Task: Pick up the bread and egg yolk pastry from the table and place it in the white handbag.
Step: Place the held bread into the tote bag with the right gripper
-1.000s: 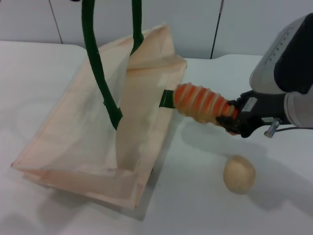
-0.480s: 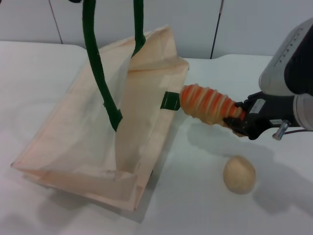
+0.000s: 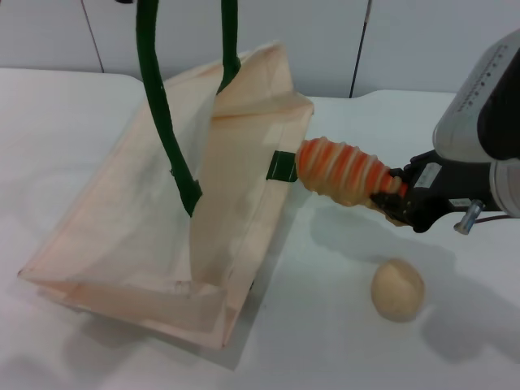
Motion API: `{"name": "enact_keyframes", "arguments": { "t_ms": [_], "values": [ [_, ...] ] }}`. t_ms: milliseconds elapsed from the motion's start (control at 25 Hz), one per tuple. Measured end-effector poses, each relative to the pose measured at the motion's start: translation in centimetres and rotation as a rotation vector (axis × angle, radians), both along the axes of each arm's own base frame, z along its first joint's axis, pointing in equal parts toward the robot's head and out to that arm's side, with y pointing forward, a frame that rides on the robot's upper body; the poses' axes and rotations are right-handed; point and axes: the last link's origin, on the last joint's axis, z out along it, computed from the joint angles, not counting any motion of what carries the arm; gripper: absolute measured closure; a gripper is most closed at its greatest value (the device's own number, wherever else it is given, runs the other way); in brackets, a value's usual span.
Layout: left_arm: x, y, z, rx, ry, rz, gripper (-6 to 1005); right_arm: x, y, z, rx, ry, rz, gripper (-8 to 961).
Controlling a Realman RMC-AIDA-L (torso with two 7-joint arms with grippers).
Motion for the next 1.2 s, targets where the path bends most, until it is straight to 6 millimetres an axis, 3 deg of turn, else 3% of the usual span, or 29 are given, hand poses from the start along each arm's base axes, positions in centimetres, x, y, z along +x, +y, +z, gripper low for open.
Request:
{"name": "enact_keyframes", "arguments": {
  "t_ms": [400, 1200],
  "values": [
    [0.7, 0.1, 0.1, 0.002, 0.024, -0.059, 877, 0.0, 0.0, -0.1, -0.006, -0.001, -0.002, 642],
    [0.8, 0.1, 0.1, -0.001, 0.026, -0.064, 877, -3.1, -2.1, -2.2, -0.100, 0.017, 0.096, 657]
  ]
}}
